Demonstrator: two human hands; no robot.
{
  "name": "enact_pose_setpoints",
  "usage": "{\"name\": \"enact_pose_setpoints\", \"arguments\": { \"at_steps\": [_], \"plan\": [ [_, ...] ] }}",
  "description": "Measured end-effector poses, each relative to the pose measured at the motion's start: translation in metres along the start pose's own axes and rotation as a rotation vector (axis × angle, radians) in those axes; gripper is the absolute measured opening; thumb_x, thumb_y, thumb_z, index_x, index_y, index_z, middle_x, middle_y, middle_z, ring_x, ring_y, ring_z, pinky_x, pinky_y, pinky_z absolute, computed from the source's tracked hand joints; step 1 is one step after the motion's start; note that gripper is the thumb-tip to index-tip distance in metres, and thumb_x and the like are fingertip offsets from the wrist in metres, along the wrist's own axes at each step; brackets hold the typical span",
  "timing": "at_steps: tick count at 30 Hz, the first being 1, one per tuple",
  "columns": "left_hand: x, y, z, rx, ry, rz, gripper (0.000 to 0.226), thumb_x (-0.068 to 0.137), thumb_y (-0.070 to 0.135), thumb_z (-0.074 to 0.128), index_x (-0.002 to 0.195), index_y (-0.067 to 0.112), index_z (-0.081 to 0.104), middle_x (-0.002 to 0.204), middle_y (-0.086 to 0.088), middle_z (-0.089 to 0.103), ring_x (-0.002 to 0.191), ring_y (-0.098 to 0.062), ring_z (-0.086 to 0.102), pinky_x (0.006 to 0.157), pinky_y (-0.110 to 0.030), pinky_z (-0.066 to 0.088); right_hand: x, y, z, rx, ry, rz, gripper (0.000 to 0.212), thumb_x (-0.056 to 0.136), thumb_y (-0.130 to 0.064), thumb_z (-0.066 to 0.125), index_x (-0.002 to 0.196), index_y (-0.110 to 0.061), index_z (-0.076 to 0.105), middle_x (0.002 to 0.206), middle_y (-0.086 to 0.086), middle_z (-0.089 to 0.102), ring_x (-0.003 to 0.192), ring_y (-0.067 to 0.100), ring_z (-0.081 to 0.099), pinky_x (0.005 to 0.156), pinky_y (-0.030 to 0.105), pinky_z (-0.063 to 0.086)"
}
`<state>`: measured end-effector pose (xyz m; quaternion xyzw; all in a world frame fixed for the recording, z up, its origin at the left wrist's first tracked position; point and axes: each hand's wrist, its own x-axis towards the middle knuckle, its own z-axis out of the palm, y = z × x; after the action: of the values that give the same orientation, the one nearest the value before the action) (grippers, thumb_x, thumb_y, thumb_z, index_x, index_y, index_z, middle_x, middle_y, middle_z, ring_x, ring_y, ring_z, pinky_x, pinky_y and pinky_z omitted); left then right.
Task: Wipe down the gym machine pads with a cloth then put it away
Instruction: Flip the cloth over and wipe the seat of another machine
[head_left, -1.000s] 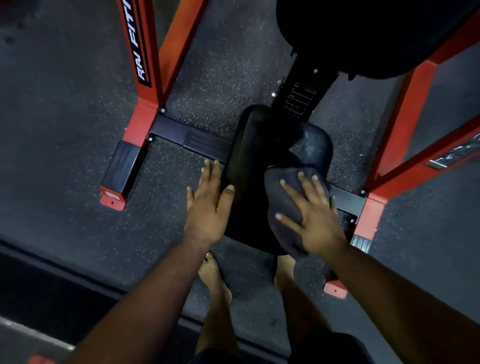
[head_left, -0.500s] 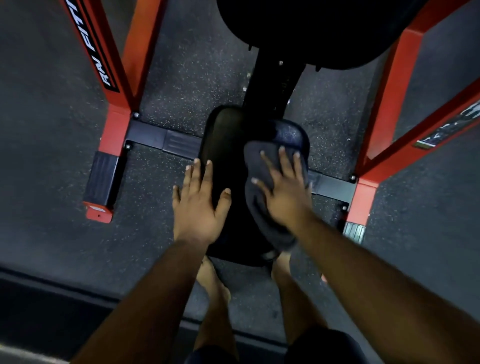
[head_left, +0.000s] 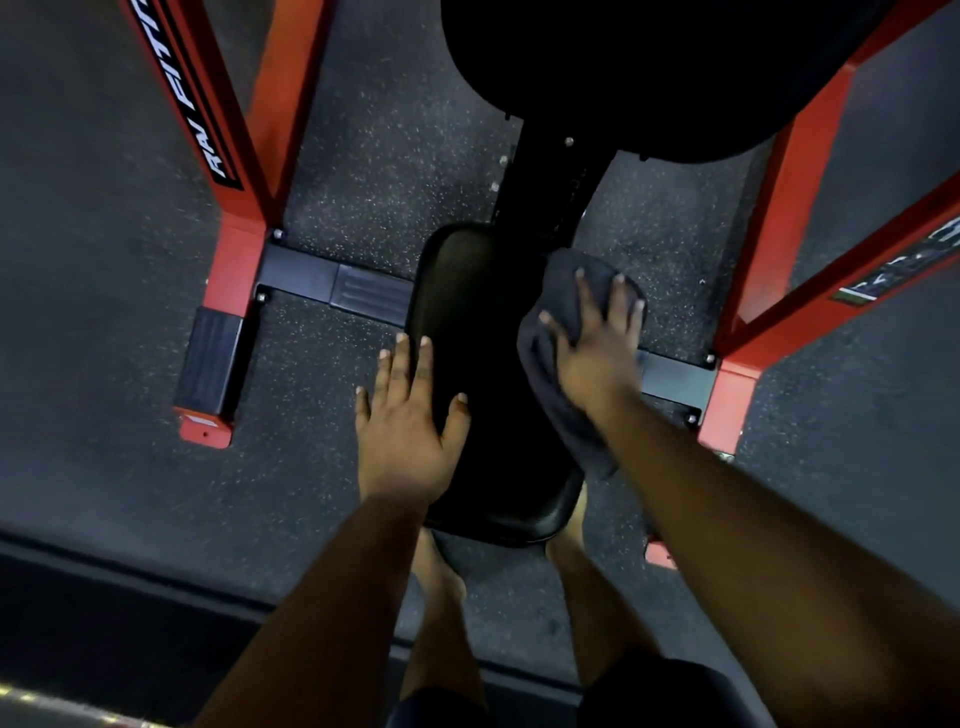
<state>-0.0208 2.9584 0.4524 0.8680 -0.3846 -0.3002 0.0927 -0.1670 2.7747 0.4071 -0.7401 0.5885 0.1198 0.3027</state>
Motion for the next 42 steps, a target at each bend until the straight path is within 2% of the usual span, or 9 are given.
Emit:
{"name": "enact_pose_setpoints", "arguments": {
  "at_steps": [5,10,18,23,27,32,36,39,42],
  "plan": [
    [0.001,-0.002,0.001,-0.033,0.0,0.004,0.072,0.099,0.058,0.026,0.163,0.031,0.01,0.172,0.004,0.004,0.159,-0.018,0.002,0.127,-0.053,0.011,0.024,-0.005,-0.01,0.032,0.022,0.07,0.076,0.096,-0.072,0.03,0.161,-0.039,0.011,0.172,0.004,0.006,0.156,0.037,0.006,0.121,0.06,0.022],
    [0.001,-0.001,0.0,-0.078,0.01,0.004,0.075,0.1,0.059,0.021,0.164,0.027,0.0,0.172,0.005,0.006,0.159,-0.016,0.002,0.126,-0.054,0.014,-0.087,-0.006,0.012,-0.126,-0.089,-0.061,0.076,0.092,-0.077,0.017,0.16,-0.045,0.004,0.172,-0.007,-0.007,0.157,0.031,-0.012,0.121,0.066,0.006],
    [0.0,-0.003,0.005,-0.1,0.048,0.015,0.074,0.101,0.054,0.022,0.164,0.024,-0.002,0.172,0.004,0.006,0.159,-0.016,0.003,0.127,-0.053,0.011,0.058,-0.081,0.002,-0.23,-0.063,-0.097,0.075,0.095,-0.077,0.022,0.16,-0.046,0.001,0.172,-0.004,0.003,0.157,0.035,-0.003,0.112,0.079,0.002],
    [0.0,-0.003,0.006,-0.116,0.069,0.009,0.076,0.099,0.052,0.025,0.163,0.023,-0.005,0.172,0.004,-0.001,0.158,-0.013,-0.003,0.127,-0.052,0.008,0.042,-0.117,0.011,-0.365,-0.17,-0.482,0.072,0.094,-0.076,0.03,0.158,-0.05,0.011,0.172,-0.008,-0.003,0.157,0.031,-0.008,0.116,0.074,0.004],
    [0.002,-0.005,0.006,-0.124,0.055,0.001,0.076,0.098,0.046,0.029,0.163,0.025,-0.006,0.172,0.006,-0.003,0.158,-0.011,-0.004,0.128,-0.051,0.008,0.063,-0.125,0.008,-0.362,-0.212,-0.617,0.066,0.094,-0.076,0.034,0.155,-0.052,0.026,0.171,-0.008,0.007,0.158,0.026,-0.001,0.117,0.071,0.007],
    [0.001,-0.005,0.004,-0.093,0.029,0.015,0.072,0.1,0.045,0.029,0.164,0.025,0.002,0.172,0.006,-0.002,0.158,-0.013,-0.005,0.127,-0.052,0.009,0.059,-0.021,-0.021,-0.257,-0.053,-0.373,0.072,0.092,-0.077,0.022,0.158,-0.048,0.016,0.17,-0.001,0.016,0.156,0.027,0.014,0.121,0.057,0.024],
    [0.002,-0.003,0.003,-0.103,0.026,0.009,0.074,0.1,0.048,0.029,0.164,0.023,0.002,0.172,0.004,0.0,0.158,-0.013,-0.004,0.127,-0.053,0.01,-0.003,0.034,-0.011,-0.004,0.056,-0.195,0.078,0.092,-0.069,0.026,0.161,-0.033,0.025,0.171,0.012,0.008,0.156,0.039,0.011,0.122,0.057,0.022],
    [0.002,-0.002,0.004,-0.116,0.046,0.014,0.076,0.098,0.049,0.028,0.164,0.022,0.001,0.172,0.003,0.001,0.158,-0.015,-0.001,0.127,-0.053,0.01,-0.008,-0.011,-0.001,-0.139,-0.02,-0.055,0.071,0.097,-0.066,0.029,0.161,-0.042,0.01,0.172,-0.001,-0.004,0.157,0.036,-0.005,0.121,0.067,0.011],
    [0.001,-0.005,0.005,-0.162,0.083,0.026,0.078,0.098,0.052,0.026,0.164,0.02,-0.003,0.172,0.002,-0.002,0.158,-0.014,-0.001,0.127,-0.052,0.008,0.013,-0.097,0.015,-0.306,-0.062,-0.281,0.067,0.1,-0.063,0.031,0.16,-0.047,0.006,0.172,-0.009,-0.003,0.158,0.029,-0.004,0.117,0.071,0.007]
  ]
}}
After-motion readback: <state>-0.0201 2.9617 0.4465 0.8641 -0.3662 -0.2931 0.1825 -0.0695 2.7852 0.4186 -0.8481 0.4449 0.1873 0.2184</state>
